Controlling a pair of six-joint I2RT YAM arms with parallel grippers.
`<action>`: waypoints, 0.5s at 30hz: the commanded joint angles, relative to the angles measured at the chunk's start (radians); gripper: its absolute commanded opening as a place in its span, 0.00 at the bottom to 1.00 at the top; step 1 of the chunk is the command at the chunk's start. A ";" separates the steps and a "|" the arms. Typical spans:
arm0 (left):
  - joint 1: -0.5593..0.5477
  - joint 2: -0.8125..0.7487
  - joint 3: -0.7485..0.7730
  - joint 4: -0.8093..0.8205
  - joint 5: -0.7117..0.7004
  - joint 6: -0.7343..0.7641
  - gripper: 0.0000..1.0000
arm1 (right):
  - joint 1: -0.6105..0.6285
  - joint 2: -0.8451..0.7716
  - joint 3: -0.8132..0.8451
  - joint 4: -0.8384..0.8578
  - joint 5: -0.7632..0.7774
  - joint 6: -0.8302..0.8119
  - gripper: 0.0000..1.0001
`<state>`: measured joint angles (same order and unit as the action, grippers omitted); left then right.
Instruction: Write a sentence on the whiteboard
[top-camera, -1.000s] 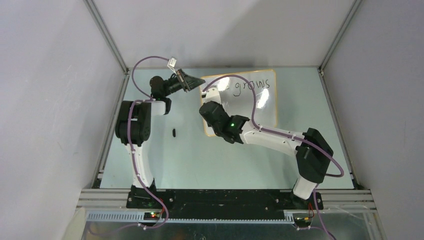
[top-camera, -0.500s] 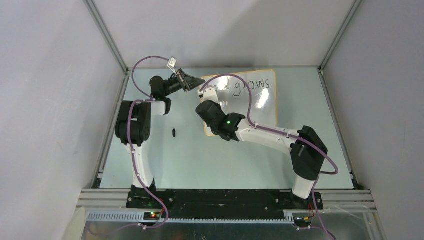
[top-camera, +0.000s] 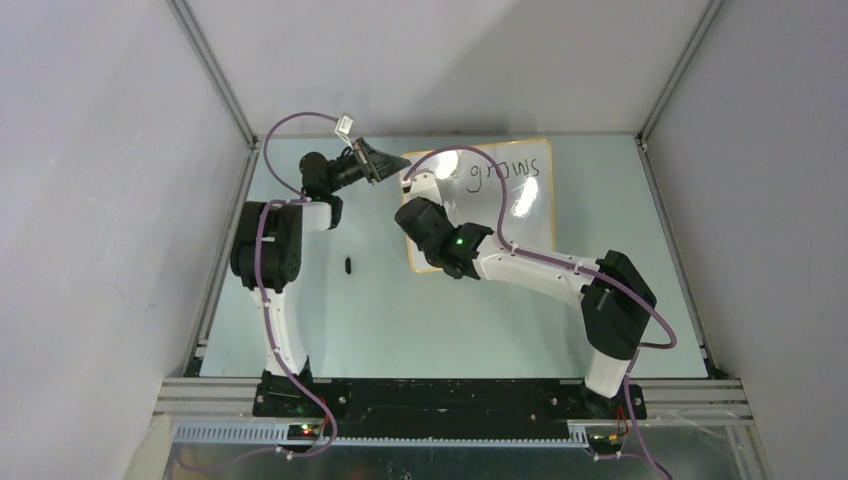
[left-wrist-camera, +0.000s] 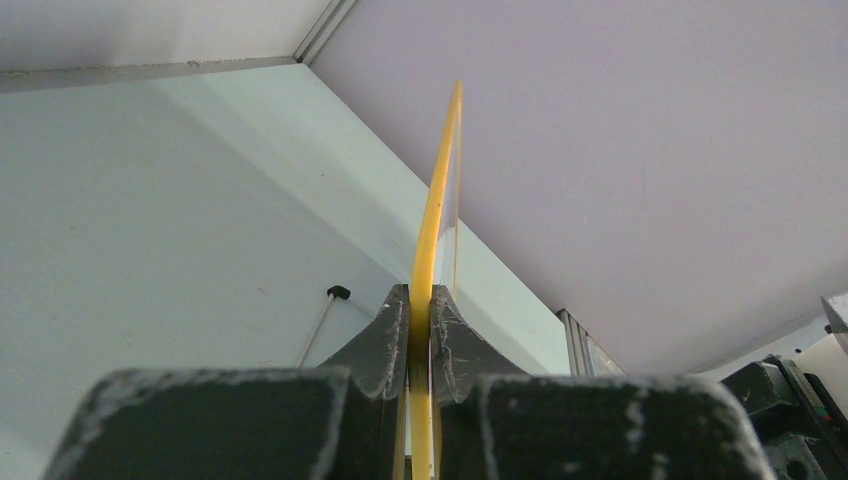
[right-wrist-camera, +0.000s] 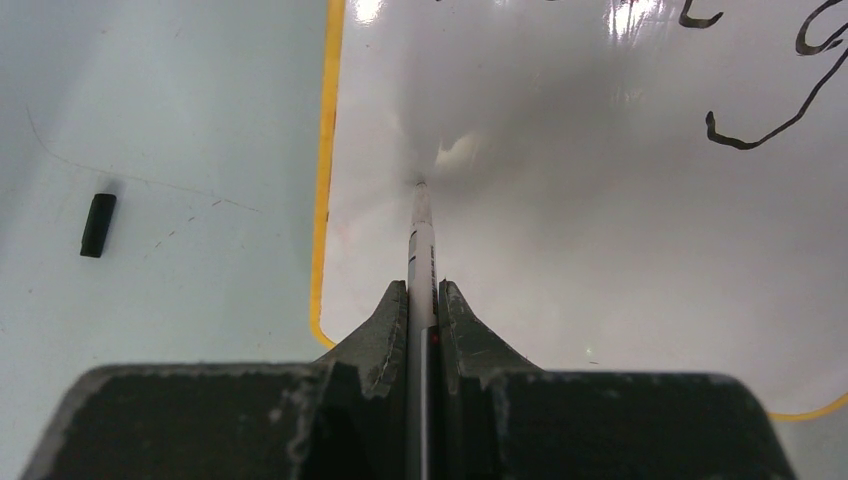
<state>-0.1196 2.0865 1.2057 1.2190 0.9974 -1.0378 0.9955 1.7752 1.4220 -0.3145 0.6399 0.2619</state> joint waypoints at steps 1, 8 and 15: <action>-0.021 -0.054 -0.008 -0.004 0.018 0.030 0.00 | -0.009 0.006 0.045 0.009 0.019 0.015 0.00; -0.020 -0.055 -0.009 -0.003 0.019 0.030 0.00 | -0.012 0.016 0.056 0.013 0.005 0.008 0.00; -0.020 -0.055 -0.008 -0.004 0.019 0.030 0.00 | -0.009 0.028 0.067 0.008 -0.026 -0.006 0.00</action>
<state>-0.1196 2.0865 1.2057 1.2190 0.9974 -1.0378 0.9863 1.7847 1.4387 -0.3176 0.6239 0.2607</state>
